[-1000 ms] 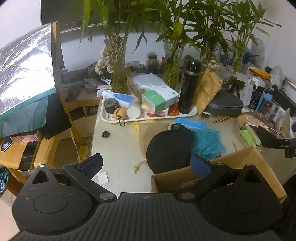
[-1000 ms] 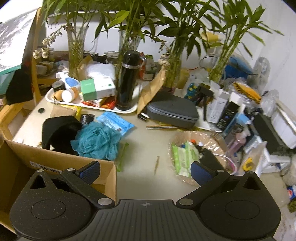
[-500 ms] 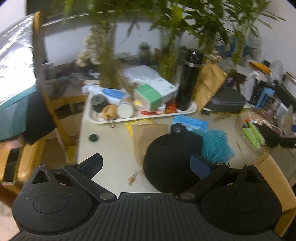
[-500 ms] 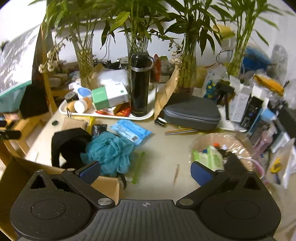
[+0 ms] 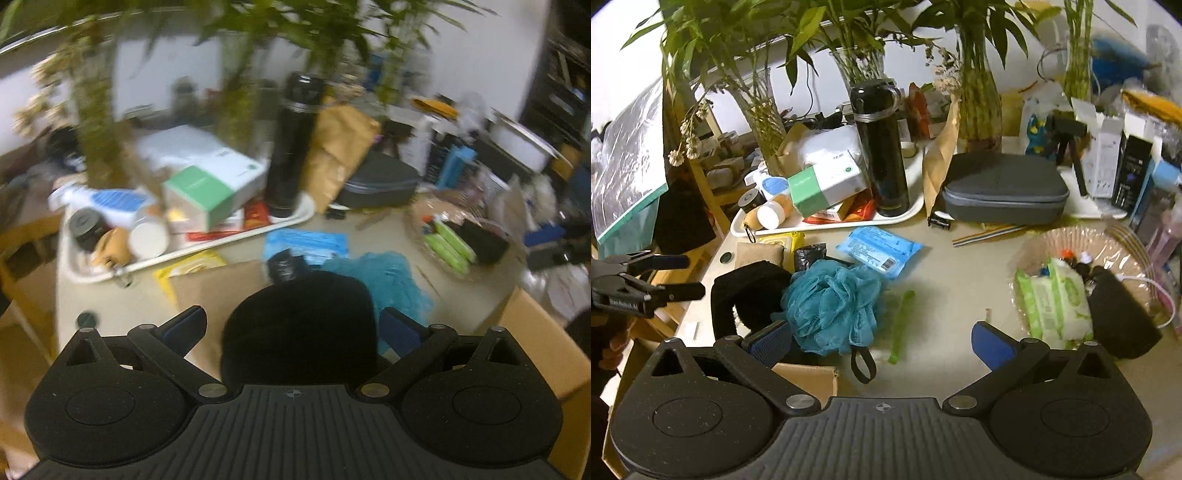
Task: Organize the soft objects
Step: 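Move the left tool toward the black cap while the right tool approaches the blue loofah, then close the left gripper on the black cap and lift it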
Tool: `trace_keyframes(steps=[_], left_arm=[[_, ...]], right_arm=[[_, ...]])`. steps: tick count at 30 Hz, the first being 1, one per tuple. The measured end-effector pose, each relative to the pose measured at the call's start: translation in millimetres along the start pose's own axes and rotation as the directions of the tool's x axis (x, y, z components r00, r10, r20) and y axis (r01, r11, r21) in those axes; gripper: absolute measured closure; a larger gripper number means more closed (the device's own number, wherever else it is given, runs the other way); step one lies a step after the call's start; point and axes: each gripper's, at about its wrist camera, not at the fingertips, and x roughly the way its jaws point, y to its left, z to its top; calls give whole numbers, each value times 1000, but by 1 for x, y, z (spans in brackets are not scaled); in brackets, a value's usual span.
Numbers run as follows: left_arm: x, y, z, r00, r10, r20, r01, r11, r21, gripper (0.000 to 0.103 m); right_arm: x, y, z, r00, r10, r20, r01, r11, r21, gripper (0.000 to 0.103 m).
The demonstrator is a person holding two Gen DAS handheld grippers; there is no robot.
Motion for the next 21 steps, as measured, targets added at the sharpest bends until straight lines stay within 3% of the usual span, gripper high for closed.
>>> trace_keyframes(steps=[2, 3, 4, 13, 16, 17, 18, 19, 21], left_arm=[[8, -5, 3, 1000, -25, -17, 26, 999, 45, 3], [12, -5, 4, 999, -31, -28, 33, 998, 62, 13], [17, -9, 6, 998, -31, -50, 35, 996, 85, 15], [36, -26, 18, 990, -1, -140, 36, 968, 250, 22], [38, -29, 19, 987, -32, -161, 73, 963, 258, 27], [39, -30, 19, 985, -44, -168, 87, 964, 253, 33], [41, -31, 18, 983, -46, -179, 91, 962, 256, 51], [43, -32, 17, 981, -37, -193, 89, 960, 266, 59], [44, -35, 15, 981, -19, -191, 73, 957, 279, 65]], right_arm=[[1, -4, -1, 1000, 14, 2, -14, 1000, 16, 0], [2, -6, -2, 1000, 23, 4, -23, 999, 23, 0], [3, -8, -2, 1000, 30, 4, -30, 999, 29, 0], [8, -17, -9, 998, 48, 43, -50, 998, 49, 0], [11, -21, -11, 997, 63, 50, -66, 995, 68, 0], [12, -22, -11, 996, 66, 53, -70, 995, 70, 0], [13, -23, -12, 996, 67, 58, -71, 995, 69, 0], [13, -23, -12, 996, 67, 63, -72, 995, 68, 0], [14, -23, -13, 995, 65, 74, -70, 996, 61, 0]])
